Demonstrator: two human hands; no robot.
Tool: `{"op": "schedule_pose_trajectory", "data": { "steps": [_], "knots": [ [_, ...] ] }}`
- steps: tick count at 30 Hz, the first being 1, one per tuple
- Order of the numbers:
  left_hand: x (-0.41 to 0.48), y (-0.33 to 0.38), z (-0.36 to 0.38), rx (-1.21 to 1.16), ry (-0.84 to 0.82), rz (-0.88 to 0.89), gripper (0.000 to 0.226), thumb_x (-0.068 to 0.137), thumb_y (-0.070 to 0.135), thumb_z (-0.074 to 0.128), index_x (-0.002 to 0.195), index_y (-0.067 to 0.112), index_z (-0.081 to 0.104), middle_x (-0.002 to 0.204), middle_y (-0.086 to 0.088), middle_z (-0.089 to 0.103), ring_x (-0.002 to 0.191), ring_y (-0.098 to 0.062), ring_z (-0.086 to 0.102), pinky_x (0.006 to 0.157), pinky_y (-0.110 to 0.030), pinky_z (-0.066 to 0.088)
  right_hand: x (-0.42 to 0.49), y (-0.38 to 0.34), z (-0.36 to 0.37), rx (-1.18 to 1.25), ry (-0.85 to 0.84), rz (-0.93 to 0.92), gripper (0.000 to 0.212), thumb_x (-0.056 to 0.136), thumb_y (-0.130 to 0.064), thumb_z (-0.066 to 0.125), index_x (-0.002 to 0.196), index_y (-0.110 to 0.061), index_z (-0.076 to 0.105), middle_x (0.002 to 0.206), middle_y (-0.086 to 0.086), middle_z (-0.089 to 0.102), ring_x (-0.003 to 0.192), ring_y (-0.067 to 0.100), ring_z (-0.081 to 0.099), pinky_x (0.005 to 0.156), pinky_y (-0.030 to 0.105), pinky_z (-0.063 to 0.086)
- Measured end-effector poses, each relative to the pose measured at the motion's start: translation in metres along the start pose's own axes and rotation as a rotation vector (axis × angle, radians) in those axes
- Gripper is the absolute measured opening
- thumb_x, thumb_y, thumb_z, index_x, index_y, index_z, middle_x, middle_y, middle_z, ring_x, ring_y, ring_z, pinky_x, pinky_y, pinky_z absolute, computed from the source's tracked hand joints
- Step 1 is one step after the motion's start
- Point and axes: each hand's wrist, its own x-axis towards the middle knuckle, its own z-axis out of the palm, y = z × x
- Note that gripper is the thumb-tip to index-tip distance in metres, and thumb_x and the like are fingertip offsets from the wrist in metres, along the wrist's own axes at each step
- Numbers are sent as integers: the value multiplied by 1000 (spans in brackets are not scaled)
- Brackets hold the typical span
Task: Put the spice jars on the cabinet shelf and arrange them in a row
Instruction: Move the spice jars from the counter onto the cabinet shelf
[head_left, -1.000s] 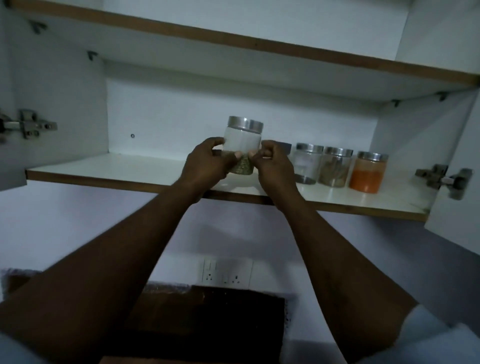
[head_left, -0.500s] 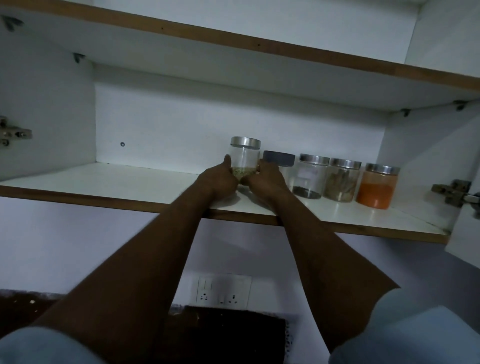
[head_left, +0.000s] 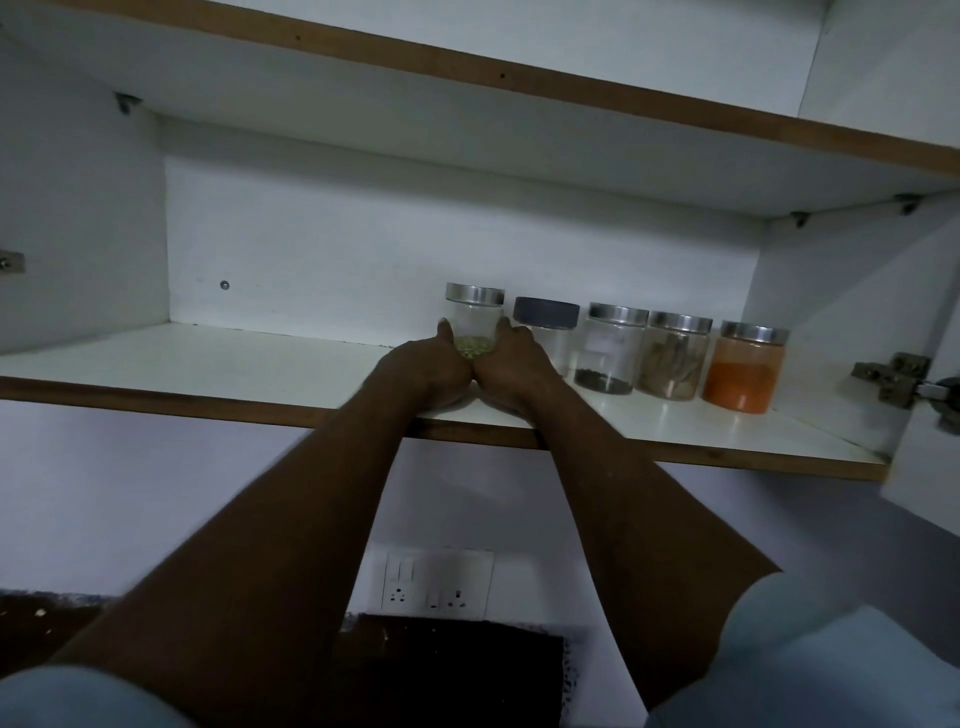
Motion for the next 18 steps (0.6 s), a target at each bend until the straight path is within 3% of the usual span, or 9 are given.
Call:
{"op": "schedule_pose_trajectory", "data": {
  "steps": [10,13,15,17,18],
  "knots": [
    [-5,2,2,14,-11,-42,81,98,38,41,160,19,-7,154,-23,40,141,-38,40,116,-48,32,-8,-1,0,32,53,25,74,89,-45,67,145,-4,41,139,17,57,127,33,56,102,41,50],
    [-16,1,2,6,85,-66,70,90,37,44,154,14,26,143,-21,53,129,-38,51,101,-46,44,-19,-3,-3,16,180,-10,64,84,-41,71,133,-4,51,127,15,64,117,33,61,95,43,54],
    [-23,-1,2,31,137,-10,46,85,35,48,125,13,52,127,-16,63,114,-34,59,84,-40,45,-26,-5,-5,-6,208,-32,58,82,-33,70,129,-4,51,122,15,65,113,34,63,89,41,55],
    [-33,-3,0,82,156,41,27,83,33,55,104,17,59,120,-12,67,107,-31,61,78,-36,44,-33,-9,-9,-67,164,-54,54,82,-31,69,126,-5,52,117,16,65,108,35,63,85,40,56],
    [-38,-4,-1,107,160,64,28,84,34,58,105,16,62,122,-10,67,108,-30,62,80,-36,46,-37,-11,-10,-113,128,-72,49,82,-31,69,121,-7,54,114,16,66,105,34,64,83,39,55]
  ]
}}
